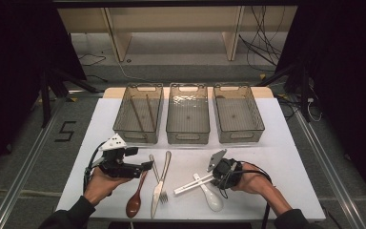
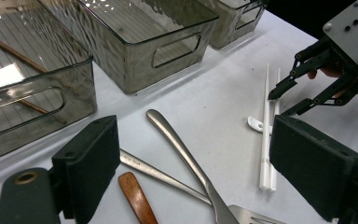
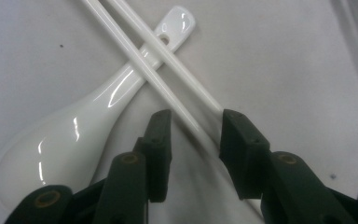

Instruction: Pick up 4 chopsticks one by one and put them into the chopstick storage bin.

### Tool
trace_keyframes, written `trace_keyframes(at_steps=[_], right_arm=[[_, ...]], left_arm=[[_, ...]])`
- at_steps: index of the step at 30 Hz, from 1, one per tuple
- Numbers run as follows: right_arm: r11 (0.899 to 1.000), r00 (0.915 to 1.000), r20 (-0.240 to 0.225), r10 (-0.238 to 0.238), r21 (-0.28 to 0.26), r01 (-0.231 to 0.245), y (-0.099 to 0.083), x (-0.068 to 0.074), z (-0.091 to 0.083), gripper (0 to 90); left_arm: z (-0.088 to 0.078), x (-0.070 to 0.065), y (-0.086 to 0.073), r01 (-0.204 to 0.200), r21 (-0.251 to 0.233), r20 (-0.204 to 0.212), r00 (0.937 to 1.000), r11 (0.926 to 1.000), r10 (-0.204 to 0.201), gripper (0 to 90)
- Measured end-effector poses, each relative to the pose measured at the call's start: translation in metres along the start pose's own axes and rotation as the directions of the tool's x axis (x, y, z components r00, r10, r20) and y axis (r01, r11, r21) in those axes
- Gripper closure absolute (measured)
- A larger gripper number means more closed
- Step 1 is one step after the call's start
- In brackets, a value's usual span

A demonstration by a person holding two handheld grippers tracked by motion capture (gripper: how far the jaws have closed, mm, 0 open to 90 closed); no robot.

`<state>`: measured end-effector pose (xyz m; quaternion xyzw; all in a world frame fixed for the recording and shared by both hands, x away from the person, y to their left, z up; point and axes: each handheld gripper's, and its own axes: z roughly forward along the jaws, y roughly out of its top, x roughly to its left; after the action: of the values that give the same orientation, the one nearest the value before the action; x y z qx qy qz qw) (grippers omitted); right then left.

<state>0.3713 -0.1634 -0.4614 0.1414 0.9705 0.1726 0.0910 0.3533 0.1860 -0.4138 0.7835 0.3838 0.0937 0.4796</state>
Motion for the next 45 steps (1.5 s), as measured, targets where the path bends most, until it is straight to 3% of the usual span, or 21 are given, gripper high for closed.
trace_keyframes(at_steps=[12,25,34,45], right_arm=[[0.993,0.9947,-0.025,-0.100,0.063,0.101,0.001,0.008,-0.003,75.1],[0.971,0.9750,-0.059,-0.214,0.092,0.219,0.001,0.015,-0.005,84.5],[0.966,0.9686,-0.067,-0.239,0.088,0.245,0.001,0.016,-0.006,85.7],[0.976,0.9744,-0.067,-0.214,0.013,0.216,0.002,0.014,-0.018,86.1]], left_arm=[[0.001,0.000,0.000,-0.010,0.010,0.001,1.0000,0.9999,0.010,15.5],[0.001,0.001,-0.001,-0.005,0.011,0.002,1.0000,0.9999,0.005,15.5],[0.001,0.002,-0.001,-0.004,0.014,0.003,1.0000,0.9999,0.004,15.6],[0.001,0.003,-0.001,-0.002,0.010,-0.002,1.0000,1.0000,0.002,15.5]])
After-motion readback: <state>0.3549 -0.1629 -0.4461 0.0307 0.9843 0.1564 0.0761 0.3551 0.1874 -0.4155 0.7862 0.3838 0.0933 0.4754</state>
